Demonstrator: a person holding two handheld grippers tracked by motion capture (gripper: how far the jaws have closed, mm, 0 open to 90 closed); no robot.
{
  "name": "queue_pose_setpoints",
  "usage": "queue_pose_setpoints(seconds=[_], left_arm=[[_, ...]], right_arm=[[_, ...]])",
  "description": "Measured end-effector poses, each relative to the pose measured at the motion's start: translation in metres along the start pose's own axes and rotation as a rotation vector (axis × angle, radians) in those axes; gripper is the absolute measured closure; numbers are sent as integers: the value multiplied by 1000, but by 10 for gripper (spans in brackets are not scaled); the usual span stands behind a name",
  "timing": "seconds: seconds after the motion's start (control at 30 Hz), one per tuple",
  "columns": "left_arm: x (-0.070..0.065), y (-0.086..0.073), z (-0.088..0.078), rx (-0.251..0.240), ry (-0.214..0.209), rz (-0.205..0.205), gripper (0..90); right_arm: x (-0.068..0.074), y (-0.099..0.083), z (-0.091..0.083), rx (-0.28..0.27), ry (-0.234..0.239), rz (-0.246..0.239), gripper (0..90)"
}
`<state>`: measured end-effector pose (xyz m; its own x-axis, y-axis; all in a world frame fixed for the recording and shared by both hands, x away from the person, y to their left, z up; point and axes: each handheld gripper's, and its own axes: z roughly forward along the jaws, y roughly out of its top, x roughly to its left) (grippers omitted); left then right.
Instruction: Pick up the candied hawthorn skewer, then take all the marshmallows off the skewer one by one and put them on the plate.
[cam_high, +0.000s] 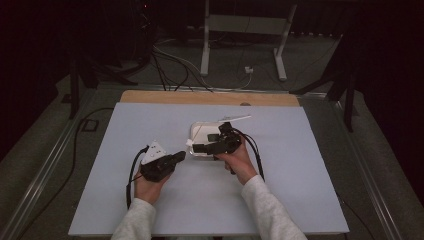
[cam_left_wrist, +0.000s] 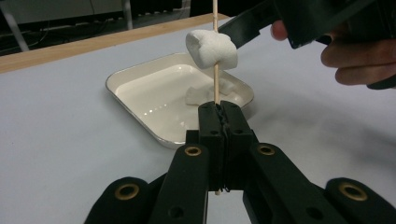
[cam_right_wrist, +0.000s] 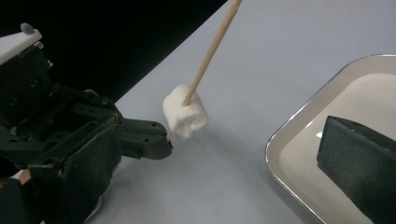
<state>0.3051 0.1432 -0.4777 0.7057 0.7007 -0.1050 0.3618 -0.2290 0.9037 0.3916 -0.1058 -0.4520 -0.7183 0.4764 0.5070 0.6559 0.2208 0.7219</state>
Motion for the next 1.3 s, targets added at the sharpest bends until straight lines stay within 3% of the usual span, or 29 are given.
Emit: queue_pose_setpoints(seconds=[0.87,1.13,1.3], left_arm=[[-1,1,3,-10,-15,-5,900],[-2,2,1,-19,-20,0,900],[-1,2,1,-22,-18,-2,900]], right_arm=[[6,0,6,16,47,0,8],[6,-1,7,8,81,5,150],[7,-2,8,21,76,-24,240]])
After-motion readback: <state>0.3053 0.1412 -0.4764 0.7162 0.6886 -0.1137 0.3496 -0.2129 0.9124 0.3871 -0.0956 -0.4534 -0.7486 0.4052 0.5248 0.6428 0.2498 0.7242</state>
